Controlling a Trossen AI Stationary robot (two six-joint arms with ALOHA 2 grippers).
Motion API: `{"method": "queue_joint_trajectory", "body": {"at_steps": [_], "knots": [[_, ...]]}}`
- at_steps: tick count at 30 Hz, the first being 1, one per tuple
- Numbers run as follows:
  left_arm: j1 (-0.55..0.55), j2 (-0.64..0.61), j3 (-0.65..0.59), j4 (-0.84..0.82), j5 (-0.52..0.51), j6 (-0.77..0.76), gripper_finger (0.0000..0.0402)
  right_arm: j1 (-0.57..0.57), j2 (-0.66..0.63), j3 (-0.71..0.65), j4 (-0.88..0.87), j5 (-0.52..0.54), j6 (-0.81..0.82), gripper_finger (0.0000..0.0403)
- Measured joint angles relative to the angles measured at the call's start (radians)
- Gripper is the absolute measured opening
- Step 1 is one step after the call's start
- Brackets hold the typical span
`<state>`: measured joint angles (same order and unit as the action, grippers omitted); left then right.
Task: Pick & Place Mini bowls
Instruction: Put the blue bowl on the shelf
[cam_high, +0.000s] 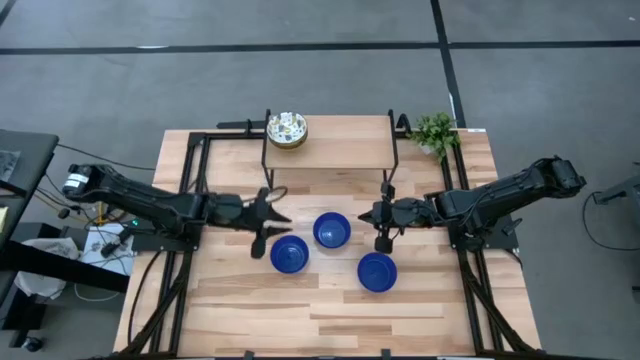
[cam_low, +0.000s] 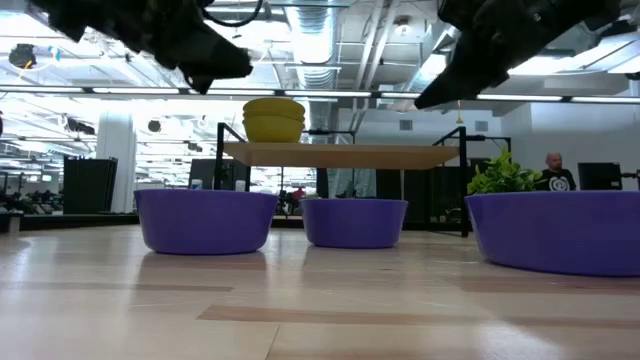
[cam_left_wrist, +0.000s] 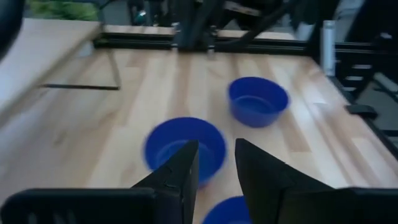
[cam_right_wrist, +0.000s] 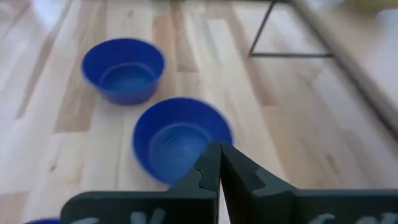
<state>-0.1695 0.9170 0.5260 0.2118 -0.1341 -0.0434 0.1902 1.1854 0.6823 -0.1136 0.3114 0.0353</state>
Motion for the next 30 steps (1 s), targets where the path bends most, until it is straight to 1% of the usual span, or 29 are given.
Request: {"method": "queue_joint_trajectory", "body": {"at_steps": [3,6,10,13,16,20,23,26,30], "knots": [[-0.046,0.038,-0.066,0.132,-0.008,0.000,0.0104,0.000,0.000,0.000,-0.028,-0.046,0.021,0.0000],[-0.082,0.084,-0.120,0.222,-0.049,0.001,0.0104,0.000,0.000,0.000,-0.047,-0.084,0.021,0.0000],[-0.109,0.155,-0.176,0.313,-0.070,0.009,0.0104,0.000,0.000,0.000,-0.054,-0.152,0.020,0.0000],[-0.122,0.210,-0.199,0.374,-0.089,0.005,0.0104,0.000,0.000,0.000,-0.054,-0.225,0.021,0.0000],[-0.127,0.242,-0.202,0.392,-0.115,-0.005,0.0104,0.000,0.000,0.000,-0.055,-0.272,0.020,0.0000],[-0.136,0.271,-0.202,0.395,-0.111,-0.071,0.0104,0.001,0.000,0.000,-0.060,-0.286,0.019,0.0003],[-0.138,0.281,-0.202,0.396,-0.079,-0.071,0.0104,0.001,0.000,0.000,-0.075,-0.286,0.029,0.0010],[-0.138,0.283,-0.202,0.400,-0.037,-0.071,0.0104,0.000,0.000,0.000,-0.101,-0.286,0.077,0.0014],[-0.138,0.283,-0.202,0.403,-0.030,-0.070,0.0104,0.000,0.000,0.000,-0.168,-0.286,0.202,0.0015]]}}
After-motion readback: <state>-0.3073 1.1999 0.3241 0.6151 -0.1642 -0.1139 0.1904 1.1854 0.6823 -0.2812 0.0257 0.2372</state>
